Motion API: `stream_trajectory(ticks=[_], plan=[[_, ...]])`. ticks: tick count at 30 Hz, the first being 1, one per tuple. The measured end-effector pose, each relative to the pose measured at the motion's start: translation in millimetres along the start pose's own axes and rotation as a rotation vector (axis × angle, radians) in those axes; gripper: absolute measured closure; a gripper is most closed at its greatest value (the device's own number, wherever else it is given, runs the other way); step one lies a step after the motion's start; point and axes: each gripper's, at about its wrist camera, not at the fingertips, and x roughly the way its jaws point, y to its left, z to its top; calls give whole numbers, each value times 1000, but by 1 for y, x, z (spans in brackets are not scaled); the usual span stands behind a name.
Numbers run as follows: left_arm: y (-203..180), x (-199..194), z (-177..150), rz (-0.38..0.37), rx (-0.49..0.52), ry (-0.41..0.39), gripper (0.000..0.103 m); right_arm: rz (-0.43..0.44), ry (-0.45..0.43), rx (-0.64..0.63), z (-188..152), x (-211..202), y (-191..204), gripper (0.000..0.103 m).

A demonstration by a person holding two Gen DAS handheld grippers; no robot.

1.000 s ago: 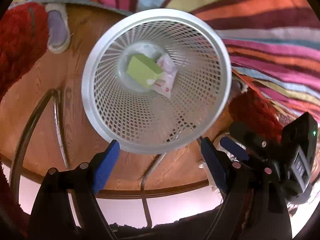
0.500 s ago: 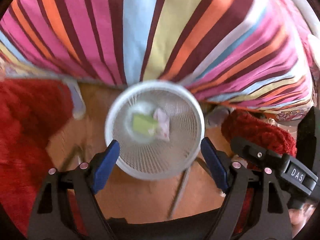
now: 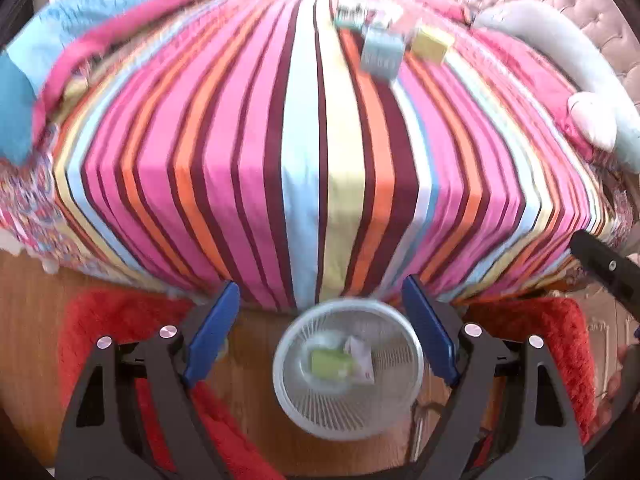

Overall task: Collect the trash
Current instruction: 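Move both tools back toward the boxes on the bed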

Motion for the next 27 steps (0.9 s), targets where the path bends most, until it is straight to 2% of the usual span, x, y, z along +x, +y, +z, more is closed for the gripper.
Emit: stream_trajectory(ticks=[4,10,27], plan=[[-6,-15,16,3,38,-69,22,-20,-82,-37,14,-9,3,21],[-16,-19,36,-42,58,-105,22,-27,-112,-52,33,0,8,21],[-34,17,101,-89,75,-108,22,-18,-128,-63,88,29,10,21]])
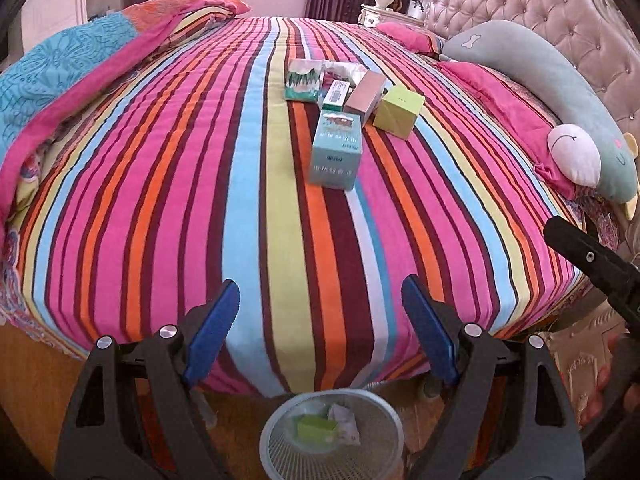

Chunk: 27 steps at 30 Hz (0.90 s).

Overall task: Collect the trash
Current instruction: 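Move both tools back toward the boxes on the bed, then grasp the teal mosquito-liquid box with the left tool while the right tool grasps the DHC box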

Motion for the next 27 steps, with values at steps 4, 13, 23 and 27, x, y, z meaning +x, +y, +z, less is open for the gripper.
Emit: stream_trajectory(ticks=[4,13,23,27], plan=[[-2,13,13,-6,-2,7,22,-4,4,-13,10,11,1,21],[-2,40,41,-7,-1,15,22,-11,20,-26,32,41,0,17],[2,79,64,-11,-33,51,22,-31,51,-51,52,82,1,17],[0,91,72,-11,-27,60,22,-33,61,-44,62,98,1,17]])
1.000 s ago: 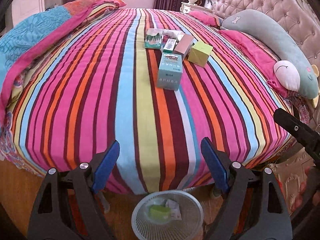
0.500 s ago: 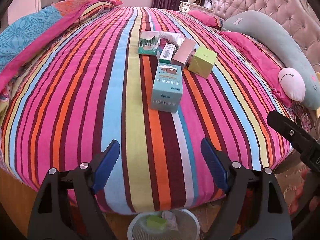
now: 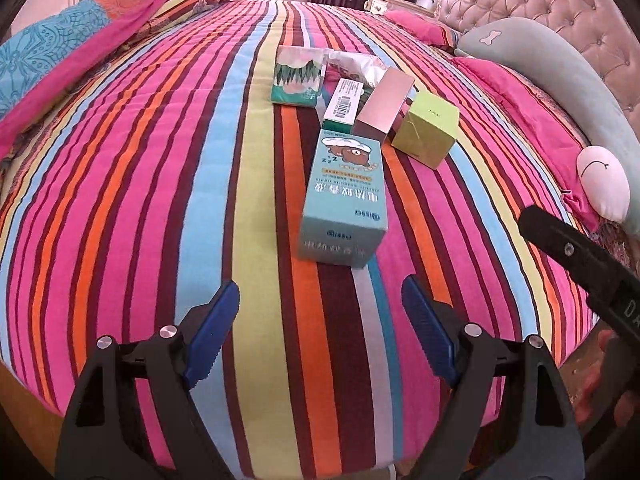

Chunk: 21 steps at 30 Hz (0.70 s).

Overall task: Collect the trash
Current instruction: 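Grasp the teal mosquito-liquid box with the left tool while the right tool grasps the DHC box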

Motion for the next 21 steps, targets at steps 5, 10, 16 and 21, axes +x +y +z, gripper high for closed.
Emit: stream_trajectory(ticks=[5,10,16,21], plan=[[0,13,12,1,-2,6,22,-25,9,-38,16,23,4,17],[1,27,24,-3,-19,13,22,-41,23,-37,34,49,2,17],[0,43,30,-4,-24,28,22,-52,32,-25,50,74,3,17],[0,52,31,-1,-26,32,22,-70,34,-43,61,91,11,17]])
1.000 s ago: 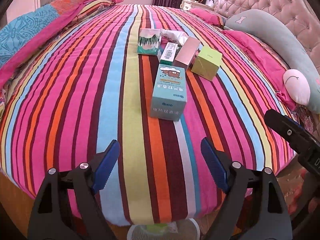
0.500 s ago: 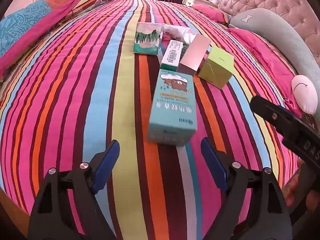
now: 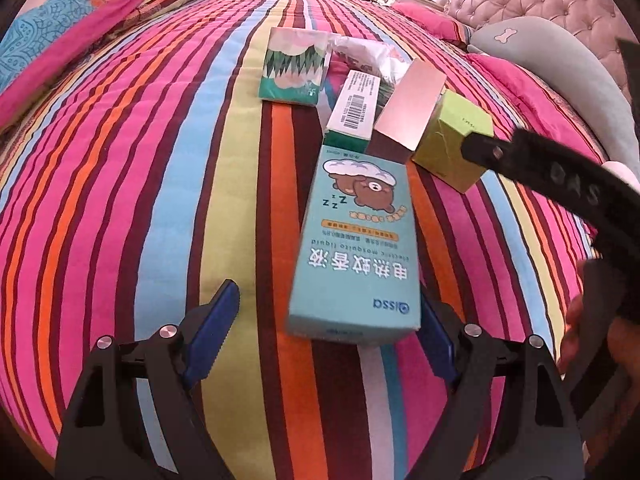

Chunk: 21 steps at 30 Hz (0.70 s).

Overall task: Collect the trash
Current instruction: 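Grasp the teal mosquito-liquid box with the left tool while the right tool grasps the DHC box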

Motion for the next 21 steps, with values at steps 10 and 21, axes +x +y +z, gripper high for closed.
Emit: stream_trajectory(ticks=[10,21], plan=[[3,7,8,8,10,-9,22,-19,13,17,20,26,12,17],[3,13,16,34,-5,-23,22,-82,99,68,34,66,5,18]])
